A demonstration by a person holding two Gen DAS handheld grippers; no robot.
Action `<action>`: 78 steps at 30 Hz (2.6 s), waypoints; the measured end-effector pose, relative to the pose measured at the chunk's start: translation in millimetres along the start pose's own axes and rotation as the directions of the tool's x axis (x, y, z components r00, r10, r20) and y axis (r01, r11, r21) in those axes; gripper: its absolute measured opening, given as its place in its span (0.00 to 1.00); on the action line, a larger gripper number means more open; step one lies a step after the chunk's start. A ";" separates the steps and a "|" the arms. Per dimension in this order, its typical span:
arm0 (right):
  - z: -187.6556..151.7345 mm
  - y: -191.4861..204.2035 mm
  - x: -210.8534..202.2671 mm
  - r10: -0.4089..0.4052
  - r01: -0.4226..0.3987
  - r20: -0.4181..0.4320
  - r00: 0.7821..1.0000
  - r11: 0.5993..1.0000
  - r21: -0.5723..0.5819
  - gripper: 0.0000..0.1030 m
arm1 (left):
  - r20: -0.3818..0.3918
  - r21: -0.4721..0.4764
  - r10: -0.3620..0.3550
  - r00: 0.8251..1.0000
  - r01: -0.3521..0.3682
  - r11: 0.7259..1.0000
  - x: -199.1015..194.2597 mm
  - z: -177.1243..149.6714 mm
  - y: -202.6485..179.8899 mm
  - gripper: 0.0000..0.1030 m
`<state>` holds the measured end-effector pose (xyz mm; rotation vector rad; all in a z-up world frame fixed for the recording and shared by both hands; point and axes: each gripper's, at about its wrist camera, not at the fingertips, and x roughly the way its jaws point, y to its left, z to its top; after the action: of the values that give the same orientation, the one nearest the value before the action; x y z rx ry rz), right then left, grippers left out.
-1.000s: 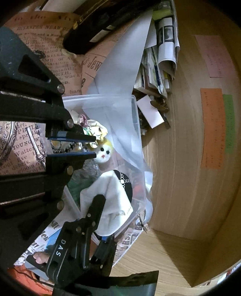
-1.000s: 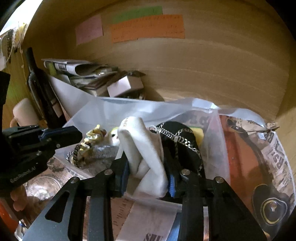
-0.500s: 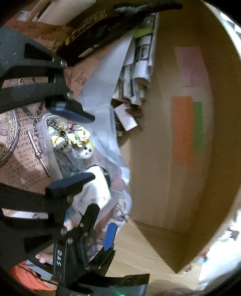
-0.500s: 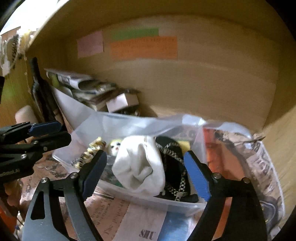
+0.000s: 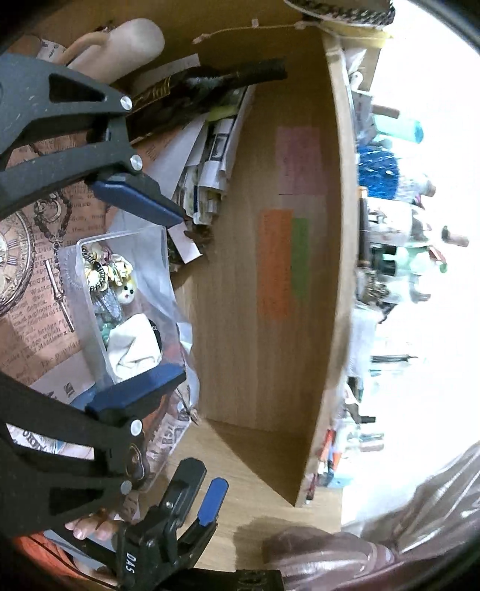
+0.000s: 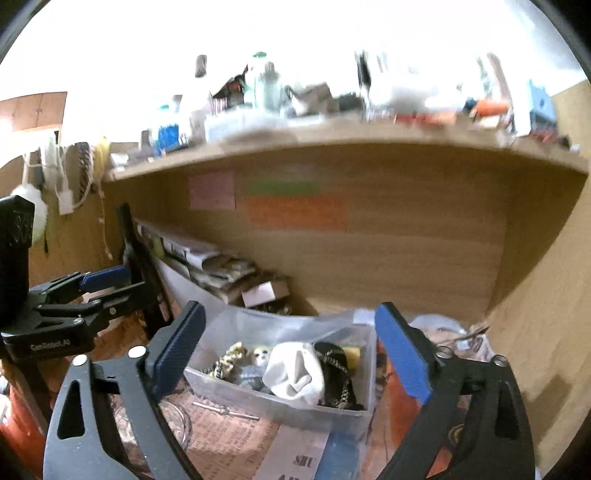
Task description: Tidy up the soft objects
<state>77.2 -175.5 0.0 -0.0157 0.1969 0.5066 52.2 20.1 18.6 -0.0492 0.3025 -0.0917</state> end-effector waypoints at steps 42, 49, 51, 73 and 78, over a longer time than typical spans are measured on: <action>-9.0 4.2 -29.9 -0.003 0.003 0.051 0.999 1.000 0.018 1.00 | 0.051 0.019 0.025 0.998 -0.026 0.999 -35.6 -8.2 -11.1 1.00; -9.4 4.2 -30.9 0.003 -0.004 0.052 0.999 1.000 0.021 1.00 | 0.045 0.017 0.028 0.999 -0.029 0.999 -34.5 -8.4 -13.0 1.00; -9.4 5.3 -31.1 0.001 -0.002 0.050 0.999 1.000 0.023 1.00 | 0.046 0.016 0.030 0.998 -0.031 0.999 -34.4 -8.6 -12.8 1.00; -10.3 4.8 -32.5 0.003 -0.004 0.052 0.999 1.000 0.026 1.00 | 0.043 -0.002 -0.011 0.999 0.012 1.000 -34.5 -9.8 -5.8 1.00; -10.3 4.8 -32.2 0.003 -0.004 0.052 0.999 1.000 0.026 1.00 | 0.040 0.000 -0.012 0.999 0.012 1.000 -33.1 -10.2 -5.6 1.00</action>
<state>45.5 -187.4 -3.8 0.0229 0.1529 0.5076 17.2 17.4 18.9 -0.0532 0.2625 -0.1028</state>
